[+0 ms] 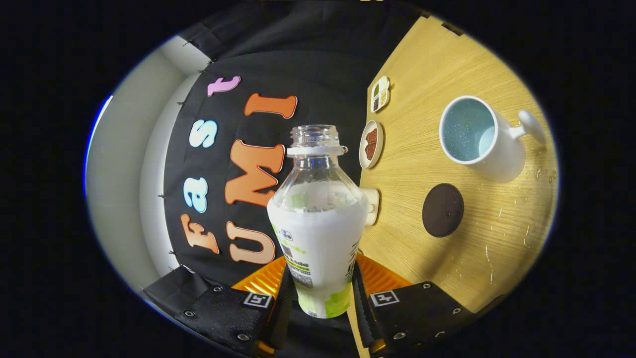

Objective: Take the bottle from table, then pour the juice into the cup, finally place the bottle on the coaster

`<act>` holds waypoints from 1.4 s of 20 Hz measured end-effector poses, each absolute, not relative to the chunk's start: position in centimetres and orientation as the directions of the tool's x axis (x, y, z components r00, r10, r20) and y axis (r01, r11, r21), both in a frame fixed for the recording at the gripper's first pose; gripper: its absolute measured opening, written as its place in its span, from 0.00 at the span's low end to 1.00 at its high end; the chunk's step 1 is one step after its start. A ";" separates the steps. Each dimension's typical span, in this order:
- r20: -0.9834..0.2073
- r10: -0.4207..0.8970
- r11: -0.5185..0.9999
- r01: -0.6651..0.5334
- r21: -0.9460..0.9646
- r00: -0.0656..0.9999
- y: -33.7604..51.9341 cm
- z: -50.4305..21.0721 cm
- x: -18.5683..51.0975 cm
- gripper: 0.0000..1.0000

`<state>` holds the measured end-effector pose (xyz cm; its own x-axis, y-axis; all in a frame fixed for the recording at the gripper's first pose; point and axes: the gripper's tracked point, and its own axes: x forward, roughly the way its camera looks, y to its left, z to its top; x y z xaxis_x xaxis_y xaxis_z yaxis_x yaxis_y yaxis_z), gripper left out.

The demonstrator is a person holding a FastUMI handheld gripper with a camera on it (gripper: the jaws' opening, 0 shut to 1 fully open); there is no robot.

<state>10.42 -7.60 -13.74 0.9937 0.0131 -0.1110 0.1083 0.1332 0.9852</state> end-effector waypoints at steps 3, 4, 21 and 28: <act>-0.111 0.012 0.068 0.110 0.992 0.994 -7.5 -13.7 10.2 0.57; -0.111 0.011 0.051 0.111 0.993 0.994 -7.5 -13.8 10.3 0.57; -0.147 -0.005 -0.179 0.143 0.973 0.989 -8.7 -14.4 11.6 0.57; -0.155 -0.007 -0.213 0.150 0.965 0.988 -9.0 -14.4 11.5 0.57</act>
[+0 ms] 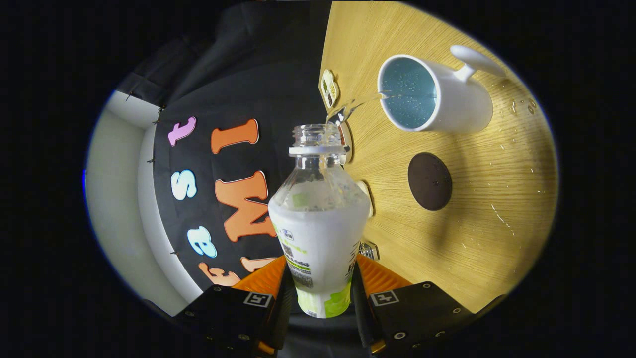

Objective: Take the bottle from table, then pour the juice into the cup, finally place the bottle on the coaster

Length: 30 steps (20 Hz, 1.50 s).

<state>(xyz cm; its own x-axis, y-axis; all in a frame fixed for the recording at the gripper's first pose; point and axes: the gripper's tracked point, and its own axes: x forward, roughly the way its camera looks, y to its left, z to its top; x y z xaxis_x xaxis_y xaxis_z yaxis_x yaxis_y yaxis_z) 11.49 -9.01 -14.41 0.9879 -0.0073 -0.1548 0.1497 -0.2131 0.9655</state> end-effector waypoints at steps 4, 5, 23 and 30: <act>-0.149 0.000 -0.229 0.145 0.963 0.989 -8.9 -14.0 11.6 0.57; -0.147 0.000 -0.234 0.143 0.962 0.989 -8.9 -13.9 11.7 0.57; -0.140 -0.014 -0.325 0.128 0.937 0.990 -9.8 -12.0 12.1 0.57; -0.124 -0.024 -0.372 0.107 0.922 0.992 -9.9 -11.4 12.3 0.57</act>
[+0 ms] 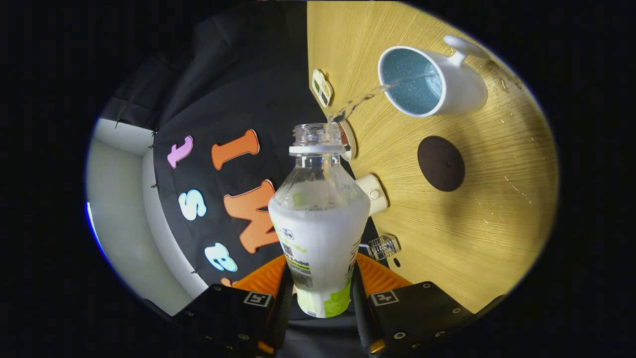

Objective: Take the bottle from table, then pour the juice into the cup, finally place the bottle on the coaster

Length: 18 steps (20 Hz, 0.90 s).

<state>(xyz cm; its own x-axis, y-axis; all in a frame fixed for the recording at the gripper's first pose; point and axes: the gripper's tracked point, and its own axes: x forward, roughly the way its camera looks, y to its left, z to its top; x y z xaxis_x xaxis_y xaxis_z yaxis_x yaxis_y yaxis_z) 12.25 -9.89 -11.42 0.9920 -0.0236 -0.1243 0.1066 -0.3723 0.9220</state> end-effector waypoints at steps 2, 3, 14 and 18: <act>-0.123 -0.023 -0.384 0.105 0.917 0.992 -9.9 -11.3 12.2 0.57; -0.123 -0.024 -0.388 0.104 0.916 0.992 -10.0 -11.2 12.2 0.57; -0.127 -0.036 -0.458 0.096 0.883 0.991 -10.6 -10.7 12.1 0.57; -0.123 -0.039 -0.486 0.089 0.870 0.992 -10.7 -10.5 12.1 0.57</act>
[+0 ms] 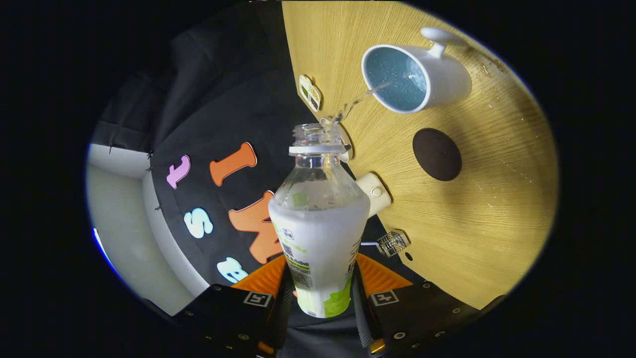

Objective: Take the bottle from table, then pour the juice into the cup, finally place the bottle on the coaster

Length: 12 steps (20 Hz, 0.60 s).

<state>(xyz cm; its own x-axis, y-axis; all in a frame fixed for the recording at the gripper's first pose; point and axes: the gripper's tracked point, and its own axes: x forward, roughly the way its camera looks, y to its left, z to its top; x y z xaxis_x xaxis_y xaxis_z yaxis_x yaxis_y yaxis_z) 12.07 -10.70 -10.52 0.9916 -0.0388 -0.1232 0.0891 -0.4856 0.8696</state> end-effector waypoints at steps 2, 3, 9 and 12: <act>-0.126 -0.037 -0.492 0.092 0.865 0.991 -10.8 -10.5 12.0 0.57; -0.129 -0.036 -0.498 0.094 0.862 0.991 -10.8 -10.5 11.9 0.57; -0.133 -0.048 -0.529 0.088 0.844 0.990 -11.1 -10.4 12.0 0.57; -0.134 -0.046 -0.541 0.089 0.836 0.990 -11.2 -10.3 12.0 0.57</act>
<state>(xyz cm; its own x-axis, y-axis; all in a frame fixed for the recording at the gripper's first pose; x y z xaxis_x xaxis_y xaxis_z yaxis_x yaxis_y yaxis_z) 12.03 -11.18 -10.26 0.9899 -0.0456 -0.1343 0.0886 -0.5408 0.8364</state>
